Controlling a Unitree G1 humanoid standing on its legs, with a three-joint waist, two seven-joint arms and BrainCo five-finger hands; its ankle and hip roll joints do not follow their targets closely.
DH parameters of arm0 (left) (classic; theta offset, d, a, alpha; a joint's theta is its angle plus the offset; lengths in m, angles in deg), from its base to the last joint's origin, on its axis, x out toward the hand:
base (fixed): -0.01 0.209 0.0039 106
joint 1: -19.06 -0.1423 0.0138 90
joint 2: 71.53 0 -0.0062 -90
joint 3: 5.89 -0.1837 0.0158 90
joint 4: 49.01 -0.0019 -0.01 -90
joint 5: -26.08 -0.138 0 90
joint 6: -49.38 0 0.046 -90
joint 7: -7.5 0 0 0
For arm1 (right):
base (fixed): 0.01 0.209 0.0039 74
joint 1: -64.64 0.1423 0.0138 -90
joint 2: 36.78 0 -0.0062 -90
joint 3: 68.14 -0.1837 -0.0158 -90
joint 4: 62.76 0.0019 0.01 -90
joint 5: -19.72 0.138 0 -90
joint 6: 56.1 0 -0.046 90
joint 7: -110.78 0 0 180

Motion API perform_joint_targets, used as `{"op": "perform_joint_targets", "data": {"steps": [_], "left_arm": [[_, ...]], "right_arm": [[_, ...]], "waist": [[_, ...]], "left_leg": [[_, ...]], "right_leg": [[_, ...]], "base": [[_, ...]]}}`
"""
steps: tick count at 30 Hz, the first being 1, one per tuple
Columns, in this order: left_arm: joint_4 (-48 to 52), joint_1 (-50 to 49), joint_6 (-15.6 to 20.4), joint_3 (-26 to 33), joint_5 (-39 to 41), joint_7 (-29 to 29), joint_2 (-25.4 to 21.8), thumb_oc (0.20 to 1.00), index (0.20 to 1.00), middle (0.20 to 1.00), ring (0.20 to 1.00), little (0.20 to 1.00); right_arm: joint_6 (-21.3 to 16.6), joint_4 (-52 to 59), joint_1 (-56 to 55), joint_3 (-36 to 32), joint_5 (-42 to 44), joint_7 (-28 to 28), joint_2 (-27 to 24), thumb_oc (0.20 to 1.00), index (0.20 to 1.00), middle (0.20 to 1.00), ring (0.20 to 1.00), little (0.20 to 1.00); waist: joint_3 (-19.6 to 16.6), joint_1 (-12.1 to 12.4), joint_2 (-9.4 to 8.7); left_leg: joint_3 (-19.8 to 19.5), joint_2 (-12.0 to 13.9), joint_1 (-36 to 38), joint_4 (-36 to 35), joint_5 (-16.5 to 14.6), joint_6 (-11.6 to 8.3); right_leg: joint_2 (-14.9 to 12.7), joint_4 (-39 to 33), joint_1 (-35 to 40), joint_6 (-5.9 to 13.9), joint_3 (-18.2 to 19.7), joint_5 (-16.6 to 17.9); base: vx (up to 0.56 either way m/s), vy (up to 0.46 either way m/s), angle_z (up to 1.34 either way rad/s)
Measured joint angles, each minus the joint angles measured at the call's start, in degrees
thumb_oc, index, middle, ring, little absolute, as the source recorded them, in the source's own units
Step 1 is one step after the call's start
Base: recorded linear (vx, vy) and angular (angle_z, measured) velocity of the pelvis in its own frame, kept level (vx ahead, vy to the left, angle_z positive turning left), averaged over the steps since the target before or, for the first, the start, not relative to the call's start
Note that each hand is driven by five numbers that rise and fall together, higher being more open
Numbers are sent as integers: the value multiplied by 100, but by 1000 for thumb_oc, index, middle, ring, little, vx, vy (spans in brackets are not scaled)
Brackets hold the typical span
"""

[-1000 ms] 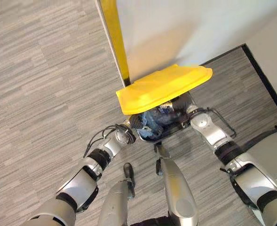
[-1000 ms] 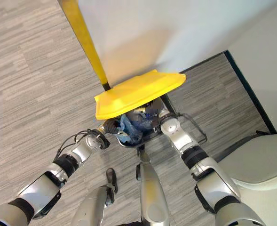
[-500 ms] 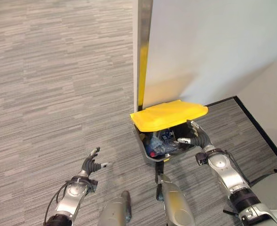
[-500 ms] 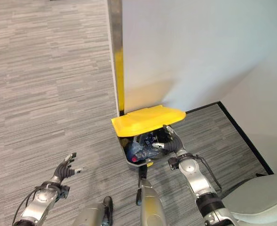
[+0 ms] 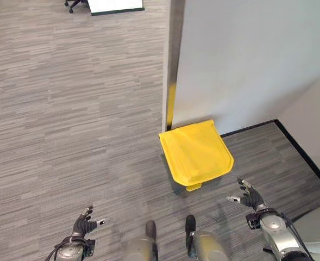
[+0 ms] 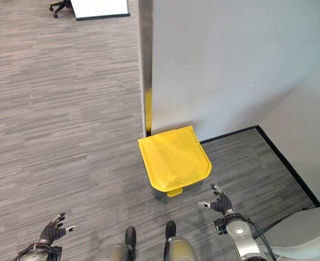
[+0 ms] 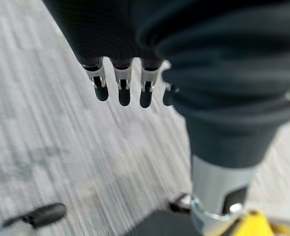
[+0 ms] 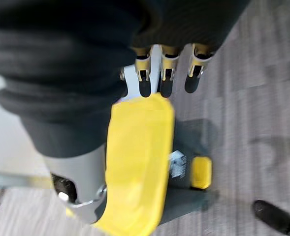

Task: Gather garbage on tea table into small bin, then transfer packed bag to large trash can.

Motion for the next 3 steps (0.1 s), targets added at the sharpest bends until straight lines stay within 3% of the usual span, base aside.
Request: {"op": "perform_joint_targets", "data": {"steps": [3], "left_arm": [[22,37,-3,-11,2,-62,118,1000,1000,1000,1000,1000]], "right_arm": [[25,-210,-122,-104,2,13,-86,1000,1000,1000,1000,1000]], "waist": [[-174,-141,72]], "left_leg": [[-9,152,184,-174,113,-89]], "right_leg": [[190,-413,310,-103,-45,141]], "base": [[105,-62,-10]]}}
